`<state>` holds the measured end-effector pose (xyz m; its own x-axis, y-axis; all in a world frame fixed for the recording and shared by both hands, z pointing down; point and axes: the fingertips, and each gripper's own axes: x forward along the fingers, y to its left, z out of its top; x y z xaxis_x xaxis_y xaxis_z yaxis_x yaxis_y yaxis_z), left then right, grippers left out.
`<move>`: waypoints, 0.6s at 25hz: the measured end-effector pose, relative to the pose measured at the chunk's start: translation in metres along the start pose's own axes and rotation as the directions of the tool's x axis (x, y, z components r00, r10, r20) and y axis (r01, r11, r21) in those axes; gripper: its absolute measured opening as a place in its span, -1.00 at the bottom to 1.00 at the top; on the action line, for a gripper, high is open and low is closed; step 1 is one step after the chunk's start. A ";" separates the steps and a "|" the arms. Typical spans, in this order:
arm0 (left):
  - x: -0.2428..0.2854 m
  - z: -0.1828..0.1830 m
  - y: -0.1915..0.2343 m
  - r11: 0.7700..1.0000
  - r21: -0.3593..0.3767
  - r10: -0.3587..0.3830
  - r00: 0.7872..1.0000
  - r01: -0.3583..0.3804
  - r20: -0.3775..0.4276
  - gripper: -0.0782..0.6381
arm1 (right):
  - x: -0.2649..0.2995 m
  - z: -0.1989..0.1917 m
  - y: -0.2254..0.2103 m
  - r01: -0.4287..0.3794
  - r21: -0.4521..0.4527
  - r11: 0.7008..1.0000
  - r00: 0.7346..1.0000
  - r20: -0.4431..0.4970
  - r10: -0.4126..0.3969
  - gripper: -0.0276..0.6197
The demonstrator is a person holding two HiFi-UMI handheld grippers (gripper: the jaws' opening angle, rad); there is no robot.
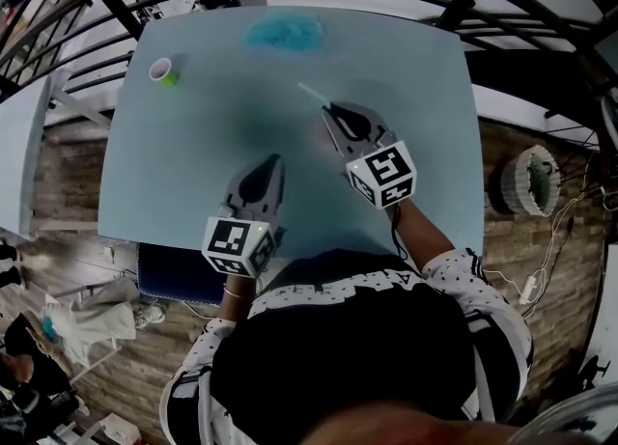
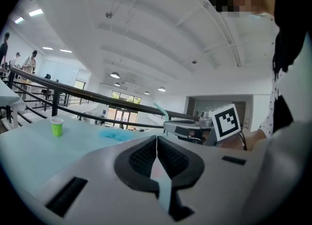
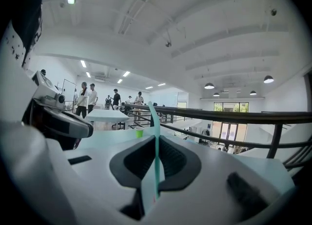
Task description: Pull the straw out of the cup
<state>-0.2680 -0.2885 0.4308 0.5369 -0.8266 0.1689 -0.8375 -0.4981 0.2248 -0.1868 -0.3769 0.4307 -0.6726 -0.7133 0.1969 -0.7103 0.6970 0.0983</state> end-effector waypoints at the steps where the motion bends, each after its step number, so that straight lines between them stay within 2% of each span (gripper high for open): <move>1: 0.000 0.000 -0.001 1.000 0.000 -0.002 1.000 0.002 0.000 -0.74 | -0.002 0.002 -0.001 0.004 0.011 1.000 1.000 0.009 -0.004 -0.80; 15: -0.009 0.002 0.002 1.000 0.001 0.009 1.000 -0.009 0.007 -0.74 | -0.024 0.023 -0.006 0.051 0.089 0.995 0.994 0.089 -0.059 -0.80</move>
<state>-0.2747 -0.2825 0.4278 0.5291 -0.8325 0.1643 -0.8422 -0.4914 0.2220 -0.1712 -0.3657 0.4025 -0.6456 -0.7566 0.1033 -0.7591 0.6506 0.0211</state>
